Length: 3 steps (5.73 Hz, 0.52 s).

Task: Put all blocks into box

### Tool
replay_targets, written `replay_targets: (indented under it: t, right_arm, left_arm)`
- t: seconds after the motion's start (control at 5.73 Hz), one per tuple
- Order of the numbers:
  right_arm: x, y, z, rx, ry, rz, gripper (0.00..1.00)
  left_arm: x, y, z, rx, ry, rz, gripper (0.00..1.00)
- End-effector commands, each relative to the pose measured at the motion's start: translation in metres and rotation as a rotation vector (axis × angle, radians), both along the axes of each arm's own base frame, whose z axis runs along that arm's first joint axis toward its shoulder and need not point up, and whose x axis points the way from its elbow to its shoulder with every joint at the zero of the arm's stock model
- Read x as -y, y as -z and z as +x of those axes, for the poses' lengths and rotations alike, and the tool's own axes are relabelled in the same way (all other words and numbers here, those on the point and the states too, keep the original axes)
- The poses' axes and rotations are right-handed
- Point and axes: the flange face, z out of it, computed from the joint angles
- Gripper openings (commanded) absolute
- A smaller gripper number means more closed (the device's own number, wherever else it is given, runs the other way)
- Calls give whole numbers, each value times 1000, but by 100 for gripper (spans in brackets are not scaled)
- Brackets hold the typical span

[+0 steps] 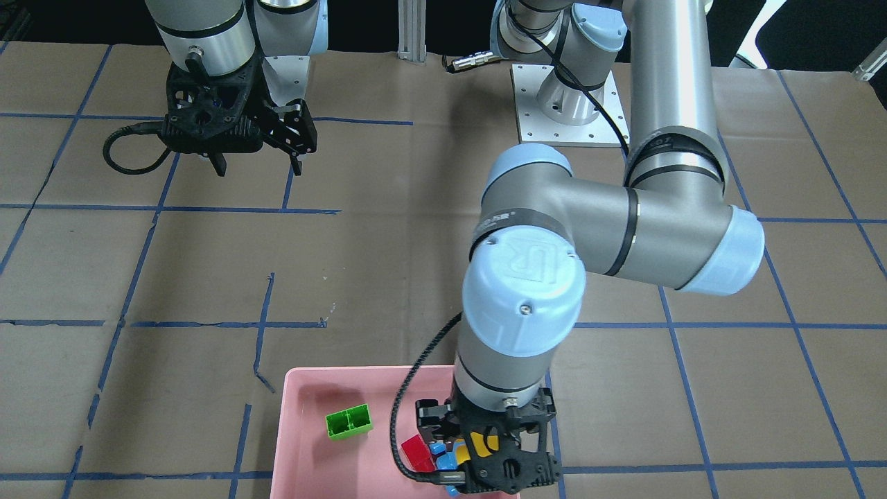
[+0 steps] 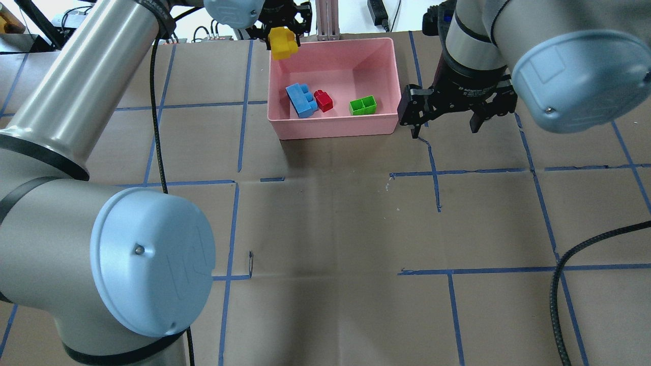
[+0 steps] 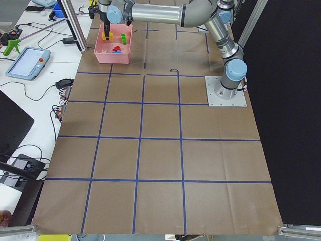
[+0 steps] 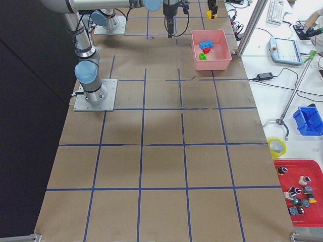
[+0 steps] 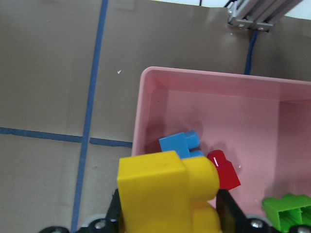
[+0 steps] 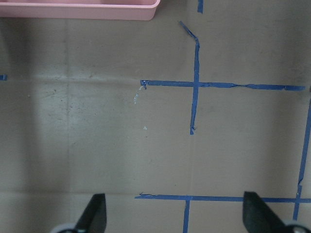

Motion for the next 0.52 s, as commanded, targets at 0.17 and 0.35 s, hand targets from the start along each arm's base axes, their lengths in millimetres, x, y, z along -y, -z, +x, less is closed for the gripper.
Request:
replay_targets:
  t: [0.17,0.35]
  right_arm:
    - [1,1,-1,1,2,-2,100]
    - [1,0,-1,3,2,-6,100]
  left_arm:
    - [4,25,-25,-6,26,-28,99]
    - [3,18,-24,-14,26,-33,99]
